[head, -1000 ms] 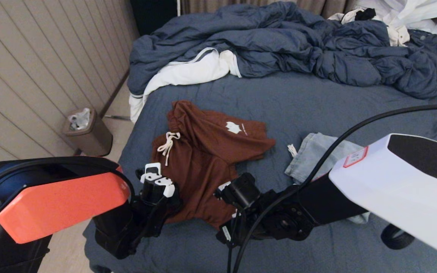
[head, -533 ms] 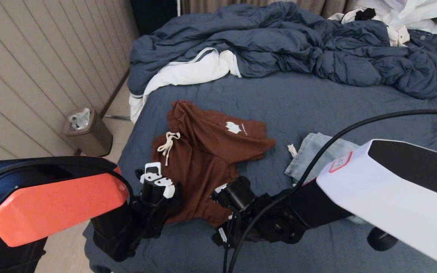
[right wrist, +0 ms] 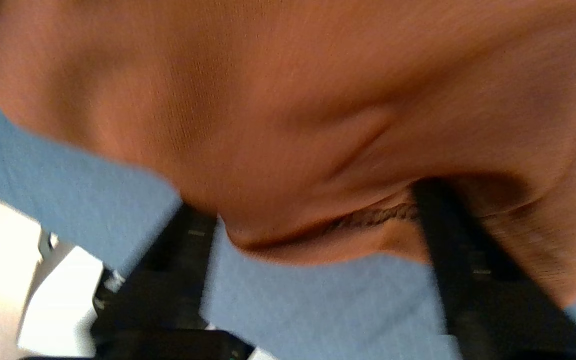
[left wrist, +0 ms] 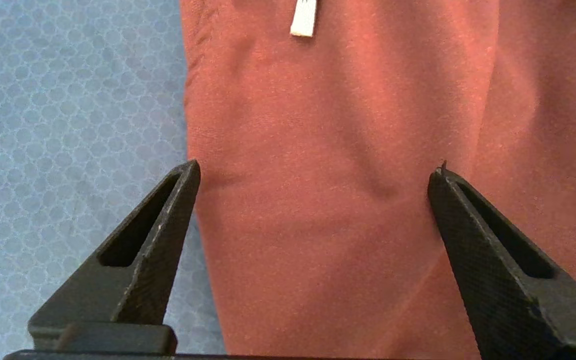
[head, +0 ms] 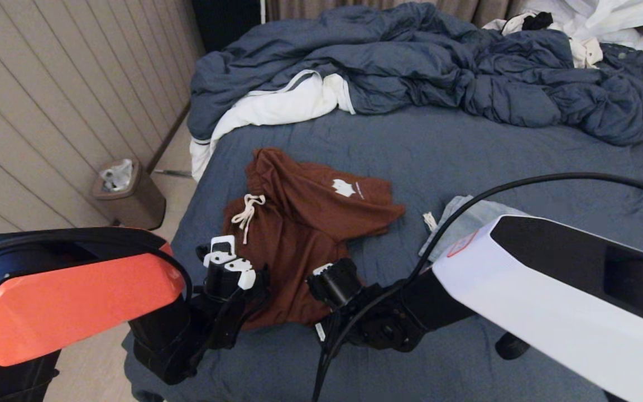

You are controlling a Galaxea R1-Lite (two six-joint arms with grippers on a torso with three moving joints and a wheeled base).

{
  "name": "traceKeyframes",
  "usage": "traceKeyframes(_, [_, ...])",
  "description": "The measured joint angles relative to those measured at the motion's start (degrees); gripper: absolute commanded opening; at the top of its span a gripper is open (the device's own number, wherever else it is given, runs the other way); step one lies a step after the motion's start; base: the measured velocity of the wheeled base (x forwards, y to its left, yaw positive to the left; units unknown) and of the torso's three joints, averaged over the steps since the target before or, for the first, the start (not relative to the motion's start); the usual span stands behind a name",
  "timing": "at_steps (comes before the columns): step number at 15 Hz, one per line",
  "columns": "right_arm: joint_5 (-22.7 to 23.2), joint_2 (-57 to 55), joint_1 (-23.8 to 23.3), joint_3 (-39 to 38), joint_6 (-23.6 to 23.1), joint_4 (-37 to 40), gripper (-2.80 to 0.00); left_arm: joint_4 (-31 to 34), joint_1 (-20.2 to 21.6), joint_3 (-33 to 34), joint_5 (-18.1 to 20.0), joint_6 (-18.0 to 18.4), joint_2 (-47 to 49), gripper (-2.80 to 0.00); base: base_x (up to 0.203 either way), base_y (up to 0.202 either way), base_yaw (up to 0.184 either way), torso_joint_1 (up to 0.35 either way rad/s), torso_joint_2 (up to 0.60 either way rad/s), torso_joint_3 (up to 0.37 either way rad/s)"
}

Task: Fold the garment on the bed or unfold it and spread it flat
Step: Unford the brown shorts

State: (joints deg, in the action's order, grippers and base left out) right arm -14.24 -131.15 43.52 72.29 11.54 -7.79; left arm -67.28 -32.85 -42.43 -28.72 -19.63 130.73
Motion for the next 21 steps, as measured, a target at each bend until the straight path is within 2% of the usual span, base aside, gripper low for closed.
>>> traceKeyframes(5, [0.4, 4.1, -0.4, -0.6, 1.8, -2.7, -2.80, -1.0, 0.1, 1.0, 0.0, 0.0, -0.4, 0.00, 0.000, 0.000, 0.000, 0.000, 0.00, 0.000])
traceKeyframes(10, [0.2, 7.6, -1.9, -1.2, 4.5, -13.3, -2.80, -1.7, 0.1, 3.6, 0.0, 0.3, -4.1, 0.00, 0.000, 0.000, 0.000, 0.000, 0.00, 0.000])
traceKeyframes(12, [0.2, 7.9, -1.9, 0.0, 5.3, -15.2, -2.80, -1.7, 0.0, 6.1, 0.2, 0.4, -7.3, 0.00, 0.000, 0.000, 0.000, 0.000, 0.00, 0.000])
traceKeyframes(16, [-1.8, 6.0, -2.1, 7.3, 5.4, -15.9, -2.80, -2.5, -2.3, 9.1, 0.3, 0.5, -10.5, 0.00, 0.000, 0.000, 0.000, 0.000, 0.00, 0.000])
traceKeyframes(21, [-6.0, -2.9, -3.9, 21.0, 4.7, -14.6, -2.80, -5.5, -6.8, 11.5, -0.2, 2.0, -11.5, 0.00, 0.000, 0.000, 0.000, 0.000, 0.00, 0.000])
